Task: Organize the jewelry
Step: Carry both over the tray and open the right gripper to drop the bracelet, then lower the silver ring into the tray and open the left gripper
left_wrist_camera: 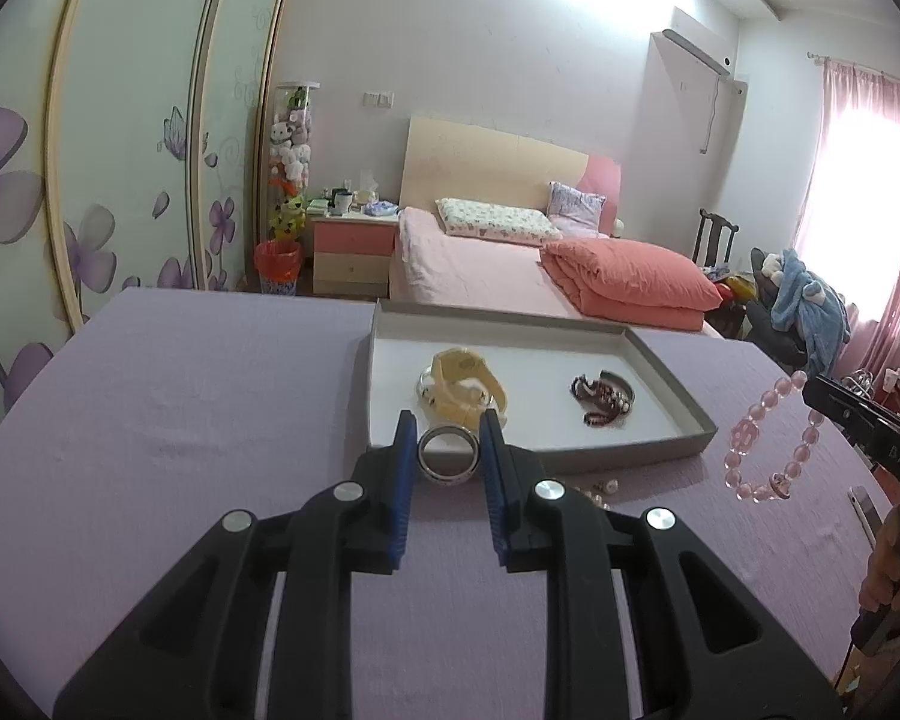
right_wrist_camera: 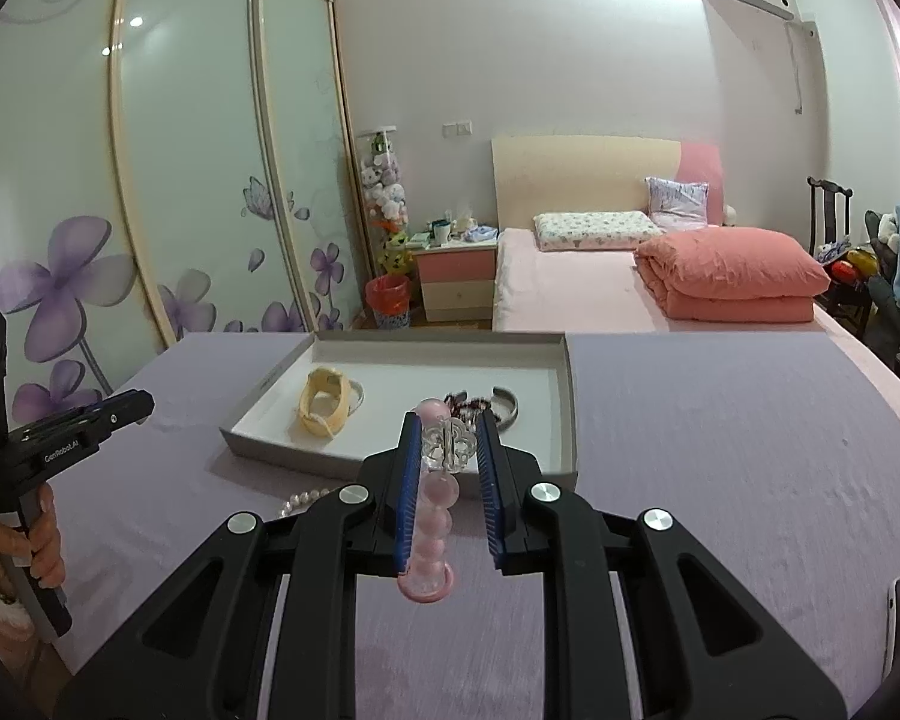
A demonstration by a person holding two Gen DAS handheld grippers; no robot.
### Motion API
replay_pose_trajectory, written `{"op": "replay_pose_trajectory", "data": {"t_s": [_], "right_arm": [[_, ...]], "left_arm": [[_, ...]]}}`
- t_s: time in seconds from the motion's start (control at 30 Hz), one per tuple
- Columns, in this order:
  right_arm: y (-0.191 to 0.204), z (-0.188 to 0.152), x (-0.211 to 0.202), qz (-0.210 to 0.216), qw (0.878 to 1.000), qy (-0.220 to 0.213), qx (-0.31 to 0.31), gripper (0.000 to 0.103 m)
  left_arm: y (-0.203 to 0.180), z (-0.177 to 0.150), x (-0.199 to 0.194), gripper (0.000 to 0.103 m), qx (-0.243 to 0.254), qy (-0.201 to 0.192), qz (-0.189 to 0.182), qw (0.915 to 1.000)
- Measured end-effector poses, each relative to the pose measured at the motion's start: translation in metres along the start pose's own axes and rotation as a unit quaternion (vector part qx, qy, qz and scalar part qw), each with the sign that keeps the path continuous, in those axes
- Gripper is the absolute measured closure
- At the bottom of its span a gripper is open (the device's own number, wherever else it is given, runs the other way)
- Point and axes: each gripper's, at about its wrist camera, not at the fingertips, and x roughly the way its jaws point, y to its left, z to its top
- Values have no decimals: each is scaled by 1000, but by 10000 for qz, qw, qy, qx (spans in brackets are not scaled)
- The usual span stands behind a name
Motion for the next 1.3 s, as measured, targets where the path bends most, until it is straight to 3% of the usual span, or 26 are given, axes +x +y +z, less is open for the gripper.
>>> {"op": "replay_pose_trajectory", "data": {"t_s": [0.47, 1.1, 1.17, 1.23, 1.3], "right_arm": [[-2, 46, 48, -62, 9996, -264, 6, 83], [-9, 42, 140, 235, 9989, 334, 223, 83], [-10, 40, 143, 233, 9987, 381, 238, 78], [-11, 39, 143, 201, 9987, 391, 256, 61], [-12, 37, 142, 155, 9989, 342, 271, 57]], "left_arm": [[-20, 53, 42, 81, 73, -584, -155, 9981], [-29, 75, 139, 81, 49, -360, -131, 9993], [-30, 73, 145, 81, 40, -321, -141, 9994], [-28, 73, 150, 81, 41, -283, -155, 9995], [-28, 71, 154, 81, 46, -245, -181, 9995]]}}
